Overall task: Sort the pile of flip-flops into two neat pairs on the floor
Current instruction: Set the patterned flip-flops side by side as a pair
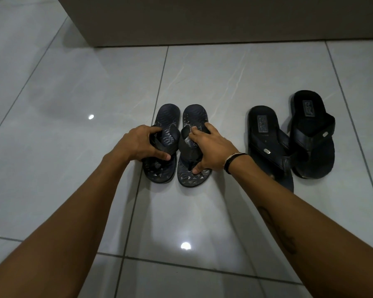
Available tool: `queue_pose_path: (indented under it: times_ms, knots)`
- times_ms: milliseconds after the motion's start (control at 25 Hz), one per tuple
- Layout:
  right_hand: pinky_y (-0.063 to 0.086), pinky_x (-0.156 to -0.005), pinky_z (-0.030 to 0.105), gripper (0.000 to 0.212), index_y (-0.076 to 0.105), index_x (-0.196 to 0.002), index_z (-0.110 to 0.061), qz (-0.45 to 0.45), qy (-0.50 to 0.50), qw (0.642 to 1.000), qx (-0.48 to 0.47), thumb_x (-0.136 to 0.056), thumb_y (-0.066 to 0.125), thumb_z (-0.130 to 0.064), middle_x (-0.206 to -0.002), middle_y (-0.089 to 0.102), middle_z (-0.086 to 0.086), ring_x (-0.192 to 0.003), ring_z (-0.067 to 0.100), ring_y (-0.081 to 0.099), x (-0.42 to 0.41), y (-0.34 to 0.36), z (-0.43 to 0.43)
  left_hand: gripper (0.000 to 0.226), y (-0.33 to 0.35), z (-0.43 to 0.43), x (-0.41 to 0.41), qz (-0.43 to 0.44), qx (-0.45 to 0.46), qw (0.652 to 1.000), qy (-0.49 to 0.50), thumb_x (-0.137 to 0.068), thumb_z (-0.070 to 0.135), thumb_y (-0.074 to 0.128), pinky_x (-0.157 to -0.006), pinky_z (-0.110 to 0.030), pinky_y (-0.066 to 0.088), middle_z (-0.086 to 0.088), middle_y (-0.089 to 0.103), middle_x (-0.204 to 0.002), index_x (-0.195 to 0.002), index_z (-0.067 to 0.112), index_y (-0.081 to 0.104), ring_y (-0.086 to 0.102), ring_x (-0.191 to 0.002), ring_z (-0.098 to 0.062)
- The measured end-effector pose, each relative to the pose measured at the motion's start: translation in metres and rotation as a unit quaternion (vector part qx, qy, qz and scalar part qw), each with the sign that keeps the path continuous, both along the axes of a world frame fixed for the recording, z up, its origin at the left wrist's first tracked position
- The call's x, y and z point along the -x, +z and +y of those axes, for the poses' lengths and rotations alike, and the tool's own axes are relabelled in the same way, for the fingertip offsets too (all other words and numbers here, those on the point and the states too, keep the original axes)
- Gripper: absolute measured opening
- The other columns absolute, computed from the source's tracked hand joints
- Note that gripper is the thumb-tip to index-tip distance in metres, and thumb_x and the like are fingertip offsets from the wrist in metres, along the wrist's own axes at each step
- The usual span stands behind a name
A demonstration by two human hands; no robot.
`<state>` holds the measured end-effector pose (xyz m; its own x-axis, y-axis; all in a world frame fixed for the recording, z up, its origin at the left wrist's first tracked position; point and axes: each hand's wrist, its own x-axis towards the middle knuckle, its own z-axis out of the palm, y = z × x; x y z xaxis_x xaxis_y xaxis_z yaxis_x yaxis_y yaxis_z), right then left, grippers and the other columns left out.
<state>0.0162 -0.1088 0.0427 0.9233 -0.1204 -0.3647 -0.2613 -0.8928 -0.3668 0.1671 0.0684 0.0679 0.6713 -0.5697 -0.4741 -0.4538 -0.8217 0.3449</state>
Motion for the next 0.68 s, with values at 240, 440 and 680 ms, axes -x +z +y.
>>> queue_pose_path:
  times_ms: [240, 440, 680]
  knots:
    - [0.011, -0.130, 0.050, 0.135, 0.011, -0.163, -0.022, 0.006, 0.009, 0.999, -0.047, -0.060, 0.094, -0.047, -0.174, 0.005, 0.009, -0.159, 0.037, -0.010, 0.000, 0.008, -0.015, 0.137, 0.005, -0.001, 0.001, -0.001, -0.030, 0.999, -0.036, -0.034, 0.087, 0.082, -0.111, -0.049, 0.048, -0.011, 0.046, -0.154, -0.153, 0.034, 0.043, 0.052, -0.137, -0.038]
    - [0.009, -0.129, 0.049, 0.107, 0.015, -0.163, -0.022, -0.116, -0.166, 0.976, -0.081, -0.082, 0.078, -0.052, -0.173, 0.014, 0.011, -0.160, 0.036, 0.004, 0.030, 0.034, -0.087, 0.147, 0.014, -0.056, 0.033, -0.099, 0.068, 0.987, -0.102, -0.039, 0.107, 0.053, -0.125, -0.063, 0.025, -0.016, 0.007, -0.175, -0.164, 0.037, 0.019, 0.016, -0.160, -0.040]
    - [0.015, -0.126, 0.061, 0.090, 0.024, -0.161, -0.024, -0.010, -0.300, 0.945, 0.133, -0.088, 0.065, -0.058, -0.171, 0.014, 0.014, -0.156, 0.049, 0.005, 0.120, 0.013, -0.185, 0.140, -0.019, -0.162, 0.141, -0.041, 0.074, 0.963, -0.255, -0.061, 0.090, 0.068, -0.131, -0.050, 0.004, -0.009, -0.012, -0.176, -0.168, 0.030, 0.000, -0.012, -0.162, -0.033]
